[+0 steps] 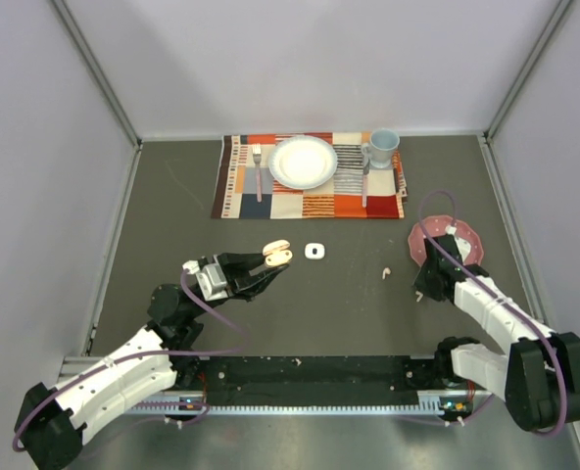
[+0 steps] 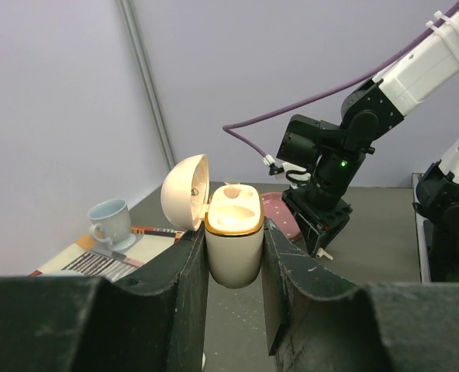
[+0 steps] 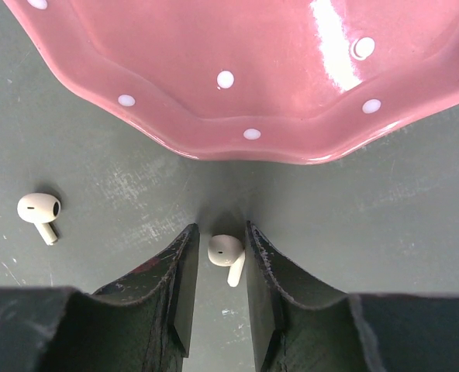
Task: Insert the wireless bluetooth earbuds into the charging case
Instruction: Pick up the right earbud from the center of the board.
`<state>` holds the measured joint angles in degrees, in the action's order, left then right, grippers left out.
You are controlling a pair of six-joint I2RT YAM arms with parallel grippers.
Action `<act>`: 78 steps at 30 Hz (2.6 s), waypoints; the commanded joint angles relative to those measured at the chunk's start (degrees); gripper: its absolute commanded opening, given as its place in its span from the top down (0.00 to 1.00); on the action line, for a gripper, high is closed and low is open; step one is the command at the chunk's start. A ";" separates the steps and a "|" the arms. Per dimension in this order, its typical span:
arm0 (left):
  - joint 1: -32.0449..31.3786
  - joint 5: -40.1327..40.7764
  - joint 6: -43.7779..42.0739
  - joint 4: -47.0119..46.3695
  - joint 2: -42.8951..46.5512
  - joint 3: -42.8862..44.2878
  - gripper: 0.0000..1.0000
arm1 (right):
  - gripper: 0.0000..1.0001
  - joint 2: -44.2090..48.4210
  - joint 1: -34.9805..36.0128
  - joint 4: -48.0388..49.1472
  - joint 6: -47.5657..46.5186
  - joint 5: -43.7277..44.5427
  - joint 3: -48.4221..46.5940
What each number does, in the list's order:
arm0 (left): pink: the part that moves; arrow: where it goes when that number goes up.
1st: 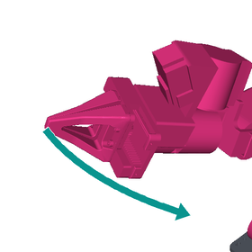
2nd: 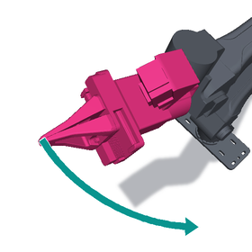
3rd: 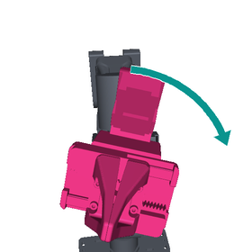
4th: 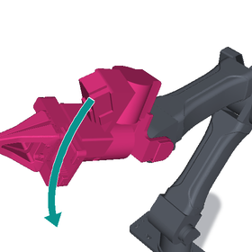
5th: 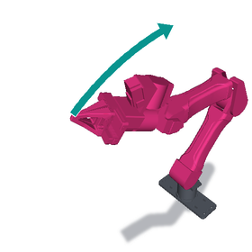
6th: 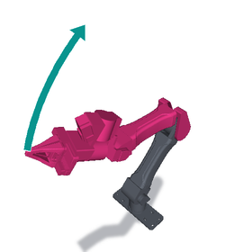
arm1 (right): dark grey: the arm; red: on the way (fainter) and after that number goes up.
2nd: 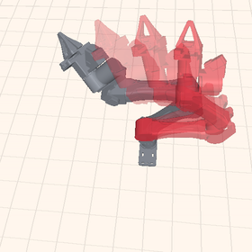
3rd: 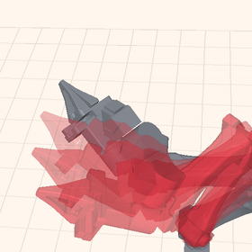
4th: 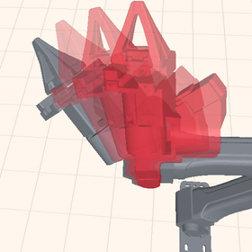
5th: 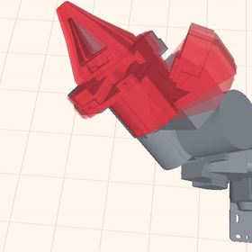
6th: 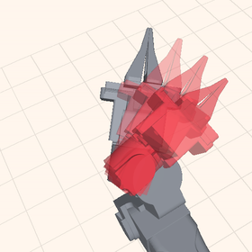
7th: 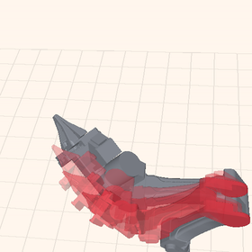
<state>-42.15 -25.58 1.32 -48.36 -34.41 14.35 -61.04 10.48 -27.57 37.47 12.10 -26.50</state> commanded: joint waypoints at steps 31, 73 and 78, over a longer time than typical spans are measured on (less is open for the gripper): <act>-0.04 1.24 -0.80 -1.12 -0.65 0.24 1.00 | 0.72 1.09 2.44 -2.57 1.55 0.82 -0.57; -0.12 2.03 -0.36 -0.86 -1.01 0.59 1.00 | 0.93 6.71 3.23 -0.20 0.06 -3.04 -0.74; -0.12 1.94 0.00 -0.69 -1.27 1.03 1.00 | 0.98 10.31 3.32 0.42 -3.45 -6.64 -2.32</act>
<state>-42.15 -24.34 1.30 -47.88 -35.64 14.35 -53.65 13.02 -29.02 37.56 8.80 -26.65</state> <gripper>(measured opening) 0.338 0.191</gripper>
